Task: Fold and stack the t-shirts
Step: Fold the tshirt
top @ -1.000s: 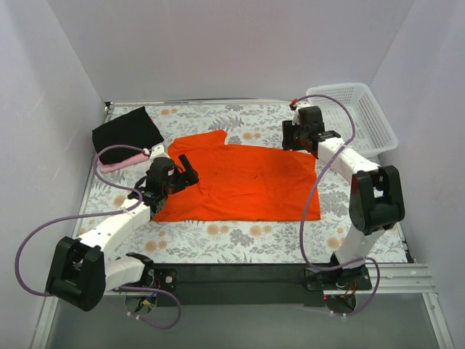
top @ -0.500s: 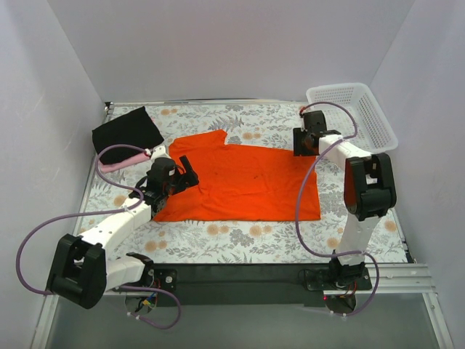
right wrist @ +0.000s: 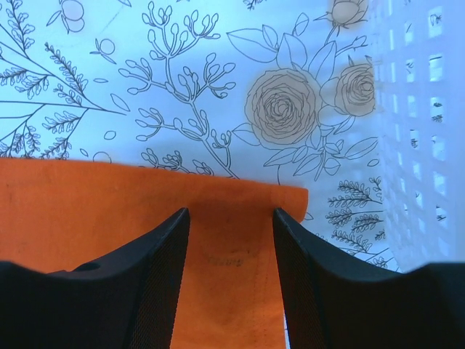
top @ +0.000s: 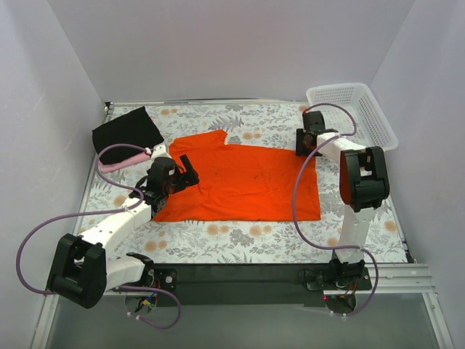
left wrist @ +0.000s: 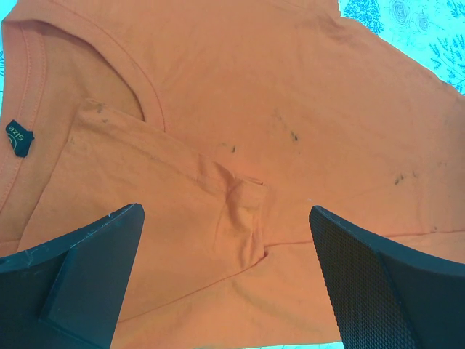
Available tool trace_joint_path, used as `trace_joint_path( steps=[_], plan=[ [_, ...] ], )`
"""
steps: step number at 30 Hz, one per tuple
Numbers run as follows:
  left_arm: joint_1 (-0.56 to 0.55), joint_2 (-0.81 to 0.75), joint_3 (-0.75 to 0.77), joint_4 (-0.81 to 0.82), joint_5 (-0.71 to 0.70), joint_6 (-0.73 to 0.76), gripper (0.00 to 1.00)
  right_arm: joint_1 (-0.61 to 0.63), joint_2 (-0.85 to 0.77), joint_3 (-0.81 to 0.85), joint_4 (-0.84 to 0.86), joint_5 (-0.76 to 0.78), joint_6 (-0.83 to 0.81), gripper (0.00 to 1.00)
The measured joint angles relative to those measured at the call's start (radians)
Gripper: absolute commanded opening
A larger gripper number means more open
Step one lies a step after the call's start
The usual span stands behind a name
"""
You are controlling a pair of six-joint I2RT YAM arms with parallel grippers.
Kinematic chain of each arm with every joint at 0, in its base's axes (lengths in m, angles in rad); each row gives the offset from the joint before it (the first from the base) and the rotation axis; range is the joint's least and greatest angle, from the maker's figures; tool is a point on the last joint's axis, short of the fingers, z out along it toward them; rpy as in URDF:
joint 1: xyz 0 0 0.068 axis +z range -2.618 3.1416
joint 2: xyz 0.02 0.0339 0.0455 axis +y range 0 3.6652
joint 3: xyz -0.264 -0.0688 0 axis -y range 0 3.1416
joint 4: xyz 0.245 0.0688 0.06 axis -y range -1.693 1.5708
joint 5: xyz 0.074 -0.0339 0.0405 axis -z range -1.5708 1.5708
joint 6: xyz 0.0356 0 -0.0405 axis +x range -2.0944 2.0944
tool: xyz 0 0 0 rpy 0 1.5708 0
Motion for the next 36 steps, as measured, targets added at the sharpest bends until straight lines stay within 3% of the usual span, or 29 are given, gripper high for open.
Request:
trace_joint_path(
  steps=[9,25,31,36],
  plan=[
    [0.000,0.035,0.000,0.015,0.004,0.011,0.91,-0.001,0.018,0.010,0.005,0.026,0.011,0.44],
    [0.000,0.052,0.011,0.022,-0.005,0.027,0.91,-0.001,0.029,0.012,0.036,-0.020,0.011,0.09],
    [0.000,0.145,0.136,0.023,-0.012,0.050,0.91,-0.005,0.030,0.012,0.042,-0.051,-0.004,0.01],
    [0.001,0.288,0.298,0.055,-0.032,0.115,0.94,-0.007,0.030,0.009,0.055,-0.090,-0.019,0.01]
  ],
)
